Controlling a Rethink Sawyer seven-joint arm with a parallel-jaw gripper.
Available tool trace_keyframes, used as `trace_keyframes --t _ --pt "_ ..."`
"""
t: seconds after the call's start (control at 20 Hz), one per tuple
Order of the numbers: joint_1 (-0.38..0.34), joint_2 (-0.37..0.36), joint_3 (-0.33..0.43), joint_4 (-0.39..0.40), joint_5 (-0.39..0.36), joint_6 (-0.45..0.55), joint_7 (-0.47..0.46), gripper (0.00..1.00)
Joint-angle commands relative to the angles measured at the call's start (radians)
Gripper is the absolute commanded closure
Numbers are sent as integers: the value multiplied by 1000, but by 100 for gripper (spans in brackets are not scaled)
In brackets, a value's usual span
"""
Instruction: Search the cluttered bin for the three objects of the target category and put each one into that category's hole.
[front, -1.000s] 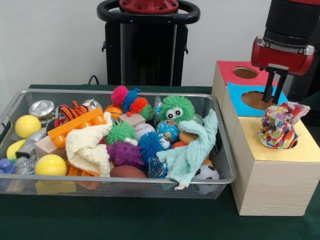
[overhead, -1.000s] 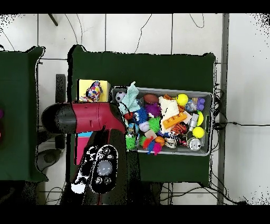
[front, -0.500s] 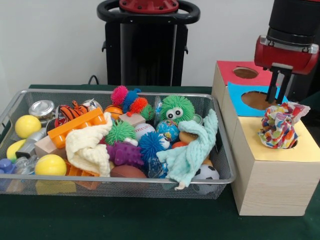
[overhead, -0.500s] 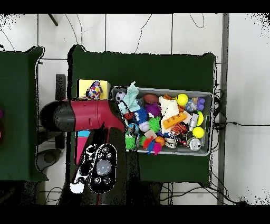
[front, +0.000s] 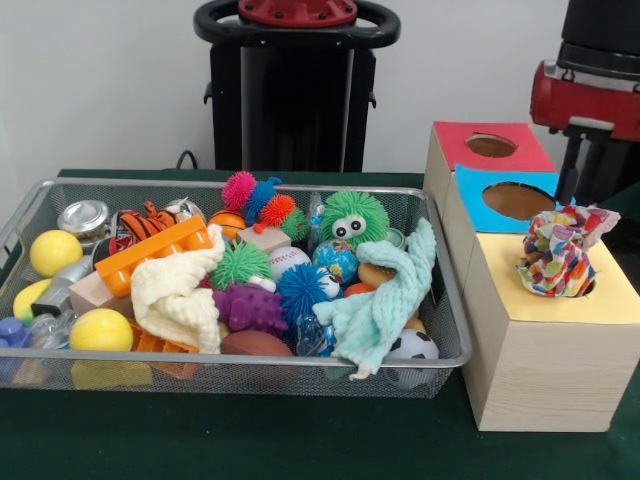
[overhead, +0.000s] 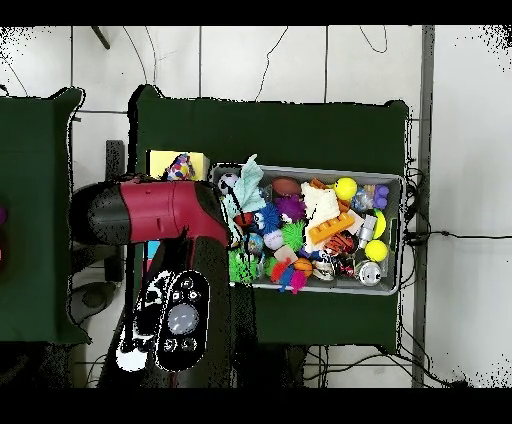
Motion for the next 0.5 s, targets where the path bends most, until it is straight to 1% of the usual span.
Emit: trace_keyframes --t 0.05,0.35,0.5 --pt "14 42 -29 -51 -55 112 97 100" --pt "24 61 -47 -128 -83 168 59 100" --pt "12 63 -44 -159 -87 195 37 100"
